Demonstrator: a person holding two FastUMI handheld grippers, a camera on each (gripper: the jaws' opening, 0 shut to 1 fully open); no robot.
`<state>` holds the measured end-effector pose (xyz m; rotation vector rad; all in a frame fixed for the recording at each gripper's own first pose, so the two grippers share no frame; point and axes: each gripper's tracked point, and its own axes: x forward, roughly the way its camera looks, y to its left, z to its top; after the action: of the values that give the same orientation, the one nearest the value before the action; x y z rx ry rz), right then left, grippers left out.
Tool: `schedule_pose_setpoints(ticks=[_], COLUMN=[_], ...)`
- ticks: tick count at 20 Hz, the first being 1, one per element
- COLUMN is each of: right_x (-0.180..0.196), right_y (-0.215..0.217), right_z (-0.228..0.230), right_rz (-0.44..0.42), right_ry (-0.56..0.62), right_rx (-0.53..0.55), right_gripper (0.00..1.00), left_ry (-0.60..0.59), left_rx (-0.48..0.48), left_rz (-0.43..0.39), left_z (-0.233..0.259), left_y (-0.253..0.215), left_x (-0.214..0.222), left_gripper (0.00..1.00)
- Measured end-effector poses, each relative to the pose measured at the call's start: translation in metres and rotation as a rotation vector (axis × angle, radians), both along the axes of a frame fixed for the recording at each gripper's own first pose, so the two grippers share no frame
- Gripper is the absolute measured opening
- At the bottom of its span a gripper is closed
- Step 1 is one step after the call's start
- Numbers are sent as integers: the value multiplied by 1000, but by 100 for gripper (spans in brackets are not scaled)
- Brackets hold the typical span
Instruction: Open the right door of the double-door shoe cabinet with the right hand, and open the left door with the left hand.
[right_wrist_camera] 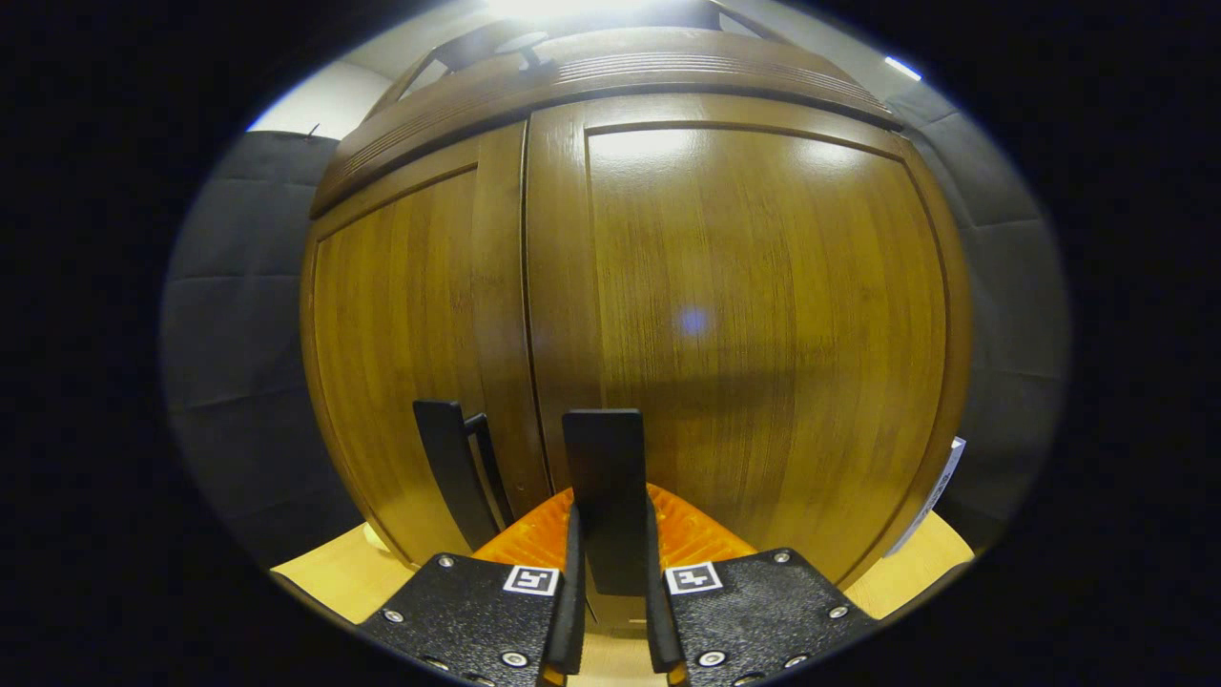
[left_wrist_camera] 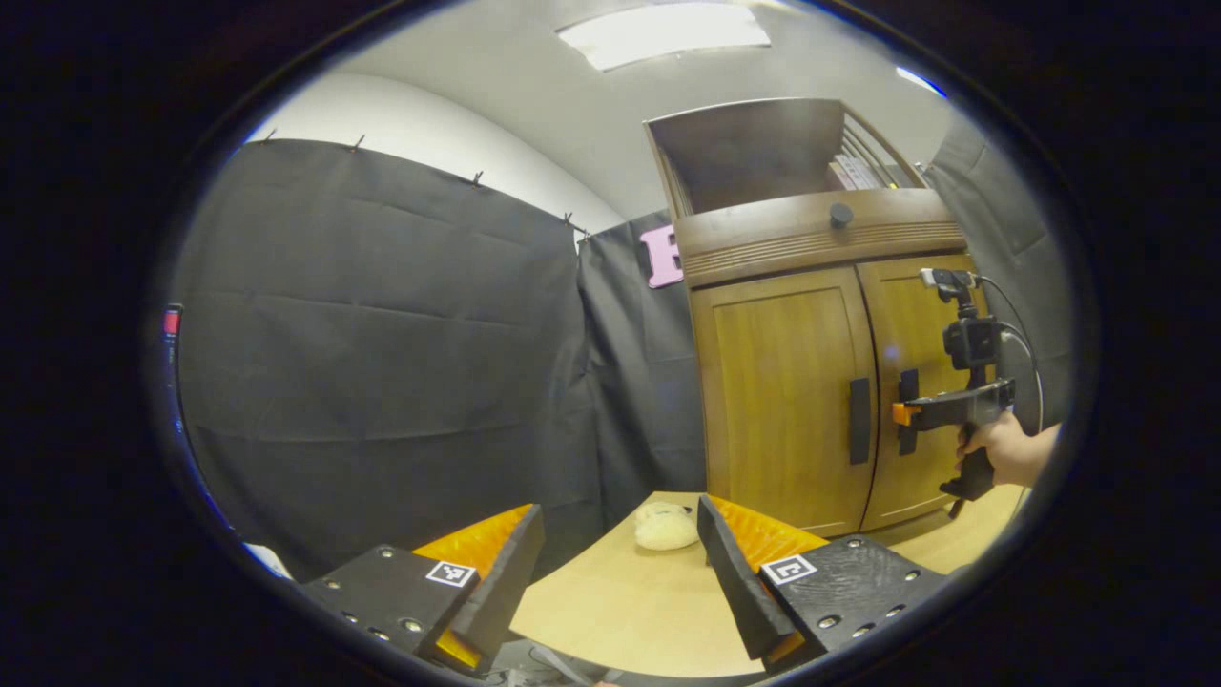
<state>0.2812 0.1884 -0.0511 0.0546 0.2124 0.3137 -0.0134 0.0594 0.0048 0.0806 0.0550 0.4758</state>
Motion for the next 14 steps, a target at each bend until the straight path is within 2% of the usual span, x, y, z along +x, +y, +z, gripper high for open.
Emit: schedule_pose_setpoints(ticks=[12, 13, 14], right_x=[-57, -62, -66], right_y=[-24, -27, -30], right_z=[7, 7, 8], right_rz=[30, 33, 33], right_ry=[-21, -23, -24], right_rx=[27, 26, 28], right_gripper=[27, 28, 28], left_ry=[-29, -34, -37], left_rx=[16, 17, 17], left_rz=[-105, -116, -126], left_z=[6, 7, 8], left_y=[-9, -10, -11], left_x=[2, 2, 3], left_gripper=[92, 99, 99])
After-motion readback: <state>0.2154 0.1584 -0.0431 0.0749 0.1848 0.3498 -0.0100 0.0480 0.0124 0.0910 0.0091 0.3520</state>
